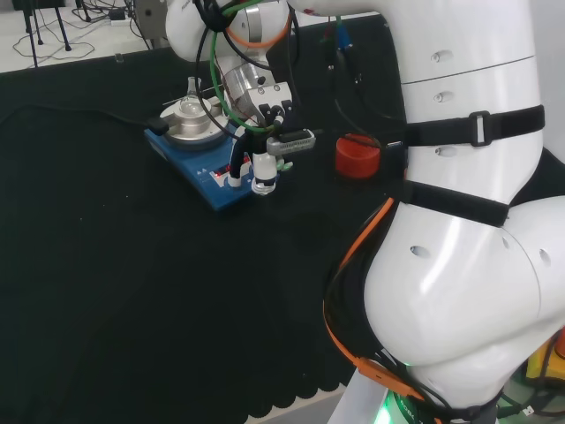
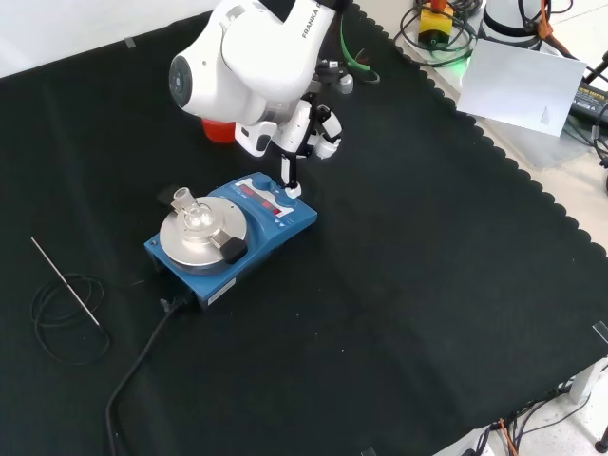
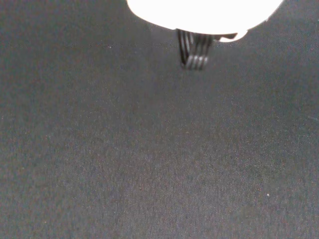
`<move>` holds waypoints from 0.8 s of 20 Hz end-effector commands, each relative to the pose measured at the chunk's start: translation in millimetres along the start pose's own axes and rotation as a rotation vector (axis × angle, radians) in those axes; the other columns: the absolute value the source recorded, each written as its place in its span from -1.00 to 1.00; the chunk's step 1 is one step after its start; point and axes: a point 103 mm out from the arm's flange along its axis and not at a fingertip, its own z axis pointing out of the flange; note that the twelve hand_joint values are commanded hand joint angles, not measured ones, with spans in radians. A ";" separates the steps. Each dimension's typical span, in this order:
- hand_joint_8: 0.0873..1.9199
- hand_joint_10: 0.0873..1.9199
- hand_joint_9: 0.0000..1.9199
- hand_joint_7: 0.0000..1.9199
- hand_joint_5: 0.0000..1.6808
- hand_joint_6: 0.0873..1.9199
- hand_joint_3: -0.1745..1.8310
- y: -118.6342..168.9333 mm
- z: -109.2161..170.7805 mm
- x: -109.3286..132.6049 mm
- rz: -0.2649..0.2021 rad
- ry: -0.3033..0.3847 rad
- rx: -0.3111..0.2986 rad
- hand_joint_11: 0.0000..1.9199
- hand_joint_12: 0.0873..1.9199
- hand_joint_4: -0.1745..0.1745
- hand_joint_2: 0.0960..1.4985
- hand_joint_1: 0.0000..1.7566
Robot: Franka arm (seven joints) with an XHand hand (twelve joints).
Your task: Turn on the heater.
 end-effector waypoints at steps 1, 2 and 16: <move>0.72 0.59 0.82 0.67 -0.56 -1.00 0.38 -1.7 -1.3 -0.8 -0.002 0.005 -0.009 0.65 0.55 0.02 -0.32 0.64; 0.72 0.59 0.82 0.67 -0.56 -1.00 0.38 -3.7 -2.5 -1.7 -0.004 0.010 -0.014 0.65 0.55 0.02 -0.32 0.64; 0.72 0.59 0.82 0.67 -0.55 -1.00 0.38 -45.5 -19.6 -4.6 0.014 0.033 -0.108 0.65 0.55 0.02 -0.33 0.64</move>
